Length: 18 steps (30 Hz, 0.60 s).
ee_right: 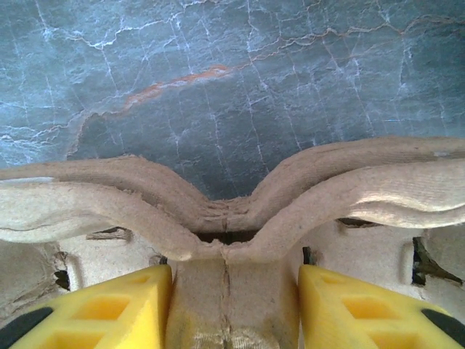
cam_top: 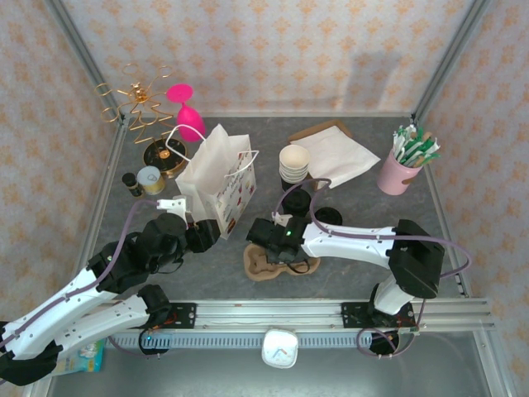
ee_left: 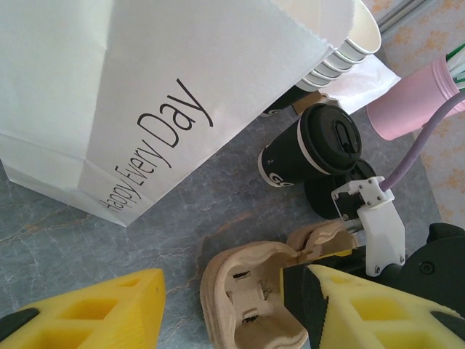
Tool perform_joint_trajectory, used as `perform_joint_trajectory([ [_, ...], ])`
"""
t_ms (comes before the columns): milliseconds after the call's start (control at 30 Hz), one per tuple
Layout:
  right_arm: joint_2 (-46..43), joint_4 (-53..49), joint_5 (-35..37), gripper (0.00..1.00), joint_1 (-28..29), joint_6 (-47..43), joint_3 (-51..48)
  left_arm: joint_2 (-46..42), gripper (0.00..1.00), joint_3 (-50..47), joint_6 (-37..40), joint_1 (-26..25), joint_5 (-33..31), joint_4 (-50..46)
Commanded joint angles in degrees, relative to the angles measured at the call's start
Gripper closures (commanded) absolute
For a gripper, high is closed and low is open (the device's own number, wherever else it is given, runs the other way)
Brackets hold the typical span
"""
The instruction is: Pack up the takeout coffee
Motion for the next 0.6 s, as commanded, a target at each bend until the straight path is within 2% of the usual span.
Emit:
perform_joint_trajectory([
  [0,0.1,-2.5,2.2,0.53,0.4,1.1,2.0,-0.5,0.45,-0.8,-0.2,0.3,-0.9,0.7],
  [567,-1.5,-5.3,1.3,0.54,0.1,-0.3,5.2,-0.2,0.45,0.4,-0.1,0.3,-1.3,-0.4],
])
